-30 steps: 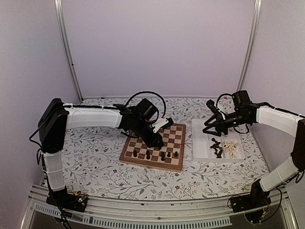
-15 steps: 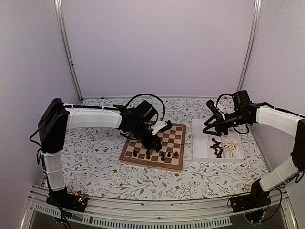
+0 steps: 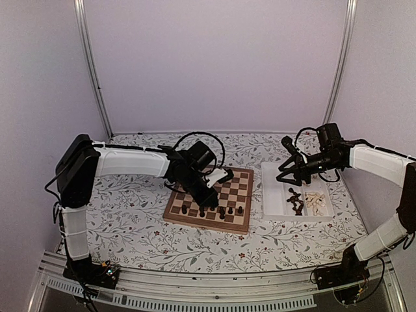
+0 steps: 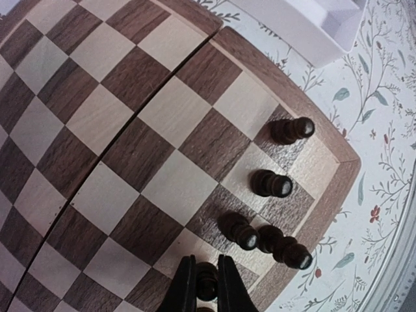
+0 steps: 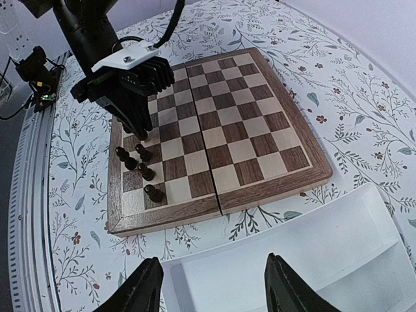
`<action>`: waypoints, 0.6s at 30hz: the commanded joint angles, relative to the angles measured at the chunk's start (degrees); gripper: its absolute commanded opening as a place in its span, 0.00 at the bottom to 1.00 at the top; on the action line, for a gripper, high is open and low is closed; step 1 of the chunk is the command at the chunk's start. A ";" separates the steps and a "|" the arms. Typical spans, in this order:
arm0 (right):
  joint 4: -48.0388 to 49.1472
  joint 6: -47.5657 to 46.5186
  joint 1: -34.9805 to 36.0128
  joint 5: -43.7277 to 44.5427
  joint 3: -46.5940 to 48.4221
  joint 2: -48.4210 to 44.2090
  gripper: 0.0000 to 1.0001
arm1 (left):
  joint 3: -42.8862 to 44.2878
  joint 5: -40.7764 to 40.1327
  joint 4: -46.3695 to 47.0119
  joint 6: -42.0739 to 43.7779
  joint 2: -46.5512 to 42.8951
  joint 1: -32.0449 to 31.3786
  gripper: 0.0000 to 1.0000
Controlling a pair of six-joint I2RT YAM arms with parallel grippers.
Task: Set up the chess pieces on the board
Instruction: Place the chess piece on the chessboard.
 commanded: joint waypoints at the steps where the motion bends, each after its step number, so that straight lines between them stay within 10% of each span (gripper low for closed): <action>1: -0.52 -0.47 -0.28 -0.75 0.02 0.60 0.57 | 1.15 -0.61 -0.42 0.51 1.52 0.10 0.08; 18: -0.92 -0.73 -0.32 -1.11 0.20 1.17 0.57 | 1.09 -1.91 0.79 0.24 1.74 0.12 0.12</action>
